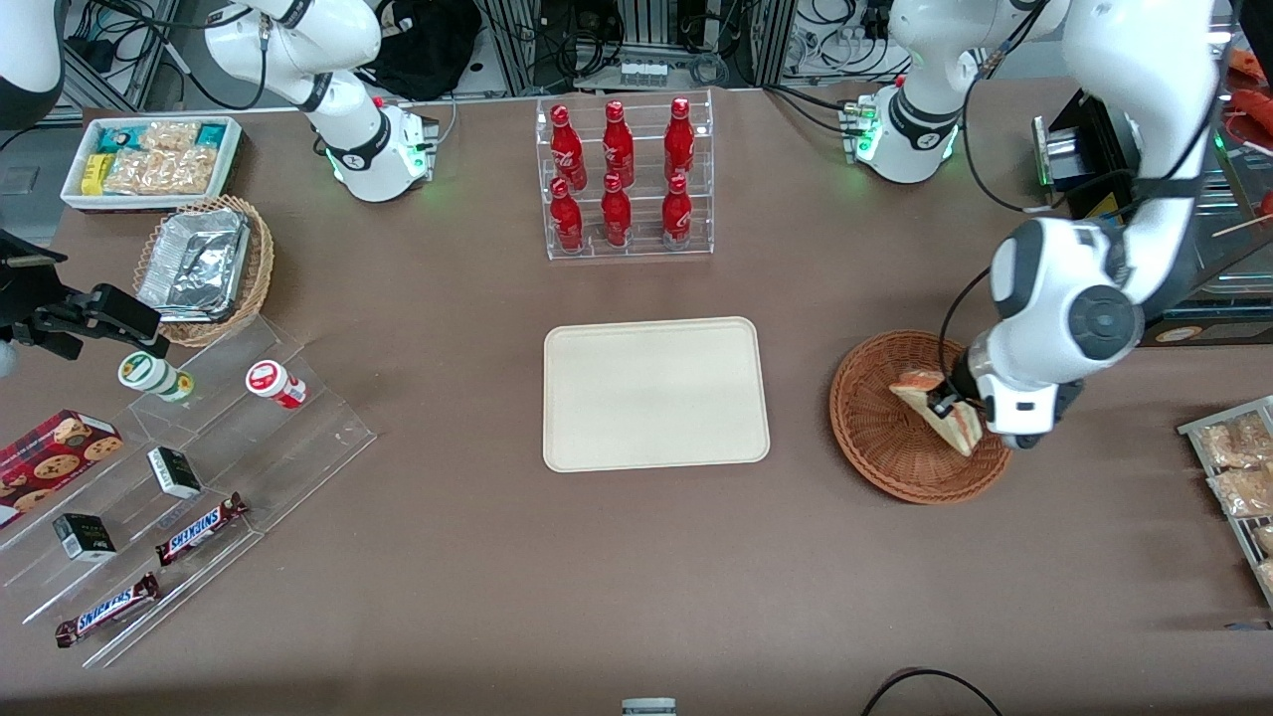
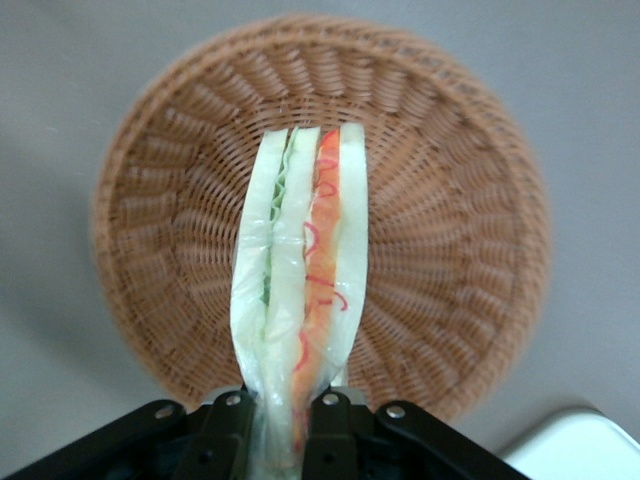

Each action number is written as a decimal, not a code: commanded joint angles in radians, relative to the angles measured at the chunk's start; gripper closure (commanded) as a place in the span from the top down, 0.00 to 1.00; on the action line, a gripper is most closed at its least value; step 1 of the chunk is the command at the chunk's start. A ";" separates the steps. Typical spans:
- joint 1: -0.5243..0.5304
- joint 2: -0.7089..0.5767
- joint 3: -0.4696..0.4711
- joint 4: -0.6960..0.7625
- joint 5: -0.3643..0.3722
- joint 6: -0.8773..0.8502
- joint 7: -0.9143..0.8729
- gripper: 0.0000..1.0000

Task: Place sandwich from basket to tray
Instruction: 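Close the left gripper on the sandwich's crust edge and lift it, then carry the sandwich with the left gripper over the cream tray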

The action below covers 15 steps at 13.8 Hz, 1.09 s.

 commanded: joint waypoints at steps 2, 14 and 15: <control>-0.025 0.058 -0.013 0.296 0.004 -0.258 0.035 0.09; -0.428 0.262 -0.014 0.447 0.088 -0.122 0.025 0.10; -0.462 0.291 -0.014 0.449 0.090 -0.070 0.028 0.11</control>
